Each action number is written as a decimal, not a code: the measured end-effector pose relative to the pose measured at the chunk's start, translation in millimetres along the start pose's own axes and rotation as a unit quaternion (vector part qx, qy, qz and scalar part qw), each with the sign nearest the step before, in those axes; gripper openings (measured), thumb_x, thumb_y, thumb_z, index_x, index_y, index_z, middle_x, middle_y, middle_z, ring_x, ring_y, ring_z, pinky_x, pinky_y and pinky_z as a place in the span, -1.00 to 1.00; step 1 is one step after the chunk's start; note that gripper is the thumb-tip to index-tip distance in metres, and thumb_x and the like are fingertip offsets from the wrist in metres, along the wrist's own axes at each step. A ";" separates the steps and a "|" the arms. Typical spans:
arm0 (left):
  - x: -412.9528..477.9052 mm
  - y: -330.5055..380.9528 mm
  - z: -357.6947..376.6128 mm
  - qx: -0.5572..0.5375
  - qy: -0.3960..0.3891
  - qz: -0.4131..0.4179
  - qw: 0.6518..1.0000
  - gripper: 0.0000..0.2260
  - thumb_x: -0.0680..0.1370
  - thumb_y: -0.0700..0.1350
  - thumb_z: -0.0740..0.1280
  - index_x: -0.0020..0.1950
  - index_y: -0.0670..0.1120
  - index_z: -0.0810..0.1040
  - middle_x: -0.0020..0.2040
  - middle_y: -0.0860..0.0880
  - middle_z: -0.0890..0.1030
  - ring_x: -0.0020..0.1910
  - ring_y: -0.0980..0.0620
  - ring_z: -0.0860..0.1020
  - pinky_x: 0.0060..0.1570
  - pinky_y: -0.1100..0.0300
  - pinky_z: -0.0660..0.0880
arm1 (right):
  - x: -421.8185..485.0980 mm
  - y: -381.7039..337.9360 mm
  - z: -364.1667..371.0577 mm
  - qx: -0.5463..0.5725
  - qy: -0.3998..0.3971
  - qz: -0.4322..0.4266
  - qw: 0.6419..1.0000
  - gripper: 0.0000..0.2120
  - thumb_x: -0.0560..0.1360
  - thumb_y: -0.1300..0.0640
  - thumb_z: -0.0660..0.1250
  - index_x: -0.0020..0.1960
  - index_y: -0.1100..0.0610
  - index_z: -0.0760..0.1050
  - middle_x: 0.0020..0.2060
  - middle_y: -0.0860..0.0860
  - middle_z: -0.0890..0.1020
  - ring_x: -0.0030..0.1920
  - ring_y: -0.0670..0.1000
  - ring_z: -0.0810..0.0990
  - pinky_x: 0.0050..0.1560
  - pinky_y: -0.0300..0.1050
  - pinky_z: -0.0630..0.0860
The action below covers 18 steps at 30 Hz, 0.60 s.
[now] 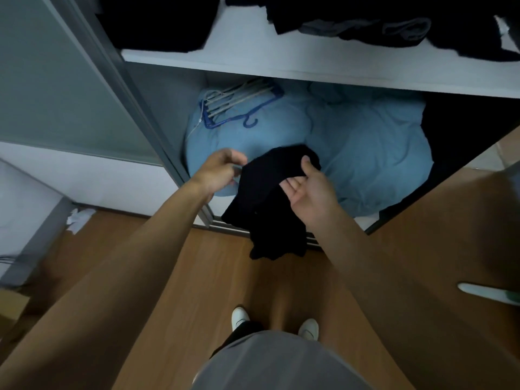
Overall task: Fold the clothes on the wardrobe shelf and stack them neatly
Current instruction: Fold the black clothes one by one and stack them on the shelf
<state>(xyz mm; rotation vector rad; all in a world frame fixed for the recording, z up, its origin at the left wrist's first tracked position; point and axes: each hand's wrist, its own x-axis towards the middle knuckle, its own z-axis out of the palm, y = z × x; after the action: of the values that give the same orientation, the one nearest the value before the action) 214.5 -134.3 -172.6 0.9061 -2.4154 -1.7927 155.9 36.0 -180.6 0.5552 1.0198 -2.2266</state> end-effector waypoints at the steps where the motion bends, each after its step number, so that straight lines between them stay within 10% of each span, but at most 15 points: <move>1: -2.9 -14.7 -0.2 0.024 -0.023 -0.009 0.999 -0.67 0.53 -0.49 0.11 0.01 -0.13 0.53 0.06 -0.12 0.58 -0.03 0.00 0.54 -0.17 0.27 0.51 | -2.1 -0.4 1.6 0.024 0.003 0.013 1.000 -0.76 0.60 0.10 0.35 0.19 0.21 0.50 0.14 0.15 0.56 0.09 -0.02 0.57 -0.19 -0.13 0.64; 3: -9.3 -39.1 1.7 0.063 -0.082 -0.015 0.995 -0.59 0.50 -0.56 0.06 0.08 -0.16 0.53 0.12 -0.14 0.56 -0.01 0.00 0.55 -0.26 0.39 0.45 | -5.9 0.1 3.5 0.049 0.000 0.031 0.998 -0.85 0.61 0.11 0.34 0.05 0.20 0.52 0.18 0.14 0.52 0.14 -0.04 0.51 -0.10 -0.12 0.60; 8: -30.0 -73.1 26.7 0.063 -0.206 0.083 0.973 -0.22 0.53 -0.18 0.47 0.47 0.29 0.02 0.49 0.27 0.20 0.42 0.38 0.25 0.32 0.48 0.23 | -13.5 0.8 12.8 0.091 -0.011 0.032 0.995 -0.81 0.61 0.12 0.33 0.08 0.27 0.51 0.13 0.22 0.56 0.15 0.04 0.57 -0.24 -0.13 0.65; 10: -27.9 -67.5 43.0 -0.004 -0.103 0.151 0.983 -0.33 0.54 -0.20 0.46 0.42 0.27 0.17 0.42 0.23 0.34 0.32 0.45 0.35 0.23 0.51 0.33 | -17.3 -3.1 16.3 0.089 -0.021 0.026 0.995 -0.76 0.61 0.12 0.32 0.14 0.30 0.52 0.02 0.22 0.64 0.00 0.07 0.64 -0.26 -0.12 0.66; 13: -11.1 -46.9 45.9 -0.106 0.029 0.143 0.984 -0.78 0.58 -0.36 0.33 0.17 -0.12 0.54 0.04 -0.08 0.62 0.05 0.01 0.57 0.05 0.21 0.51 | -18.4 -15.5 10.8 0.081 -0.031 0.011 0.996 -0.79 0.61 0.14 0.33 0.10 0.30 0.55 -0.09 0.21 0.71 -0.08 0.10 0.71 -0.16 -0.06 0.69; 18: -0.4 -7.4 20.6 -0.207 -0.004 0.115 0.972 -0.61 0.53 -0.41 0.24 -0.19 0.02 0.72 -0.23 0.05 0.71 -0.22 0.14 0.65 -0.18 0.32 0.55 | -5.0 -38.8 -28.4 0.000 0.005 -0.016 1.000 -0.70 0.61 0.06 0.33 0.19 0.27 0.55 -0.01 0.19 0.71 -0.02 0.10 0.72 -0.12 -0.08 0.68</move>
<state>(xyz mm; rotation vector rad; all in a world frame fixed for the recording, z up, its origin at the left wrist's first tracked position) 211.3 -117.4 -186.2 0.5536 -1.9327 -2.0857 136.2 79.8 -174.9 0.5527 1.0414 -2.2541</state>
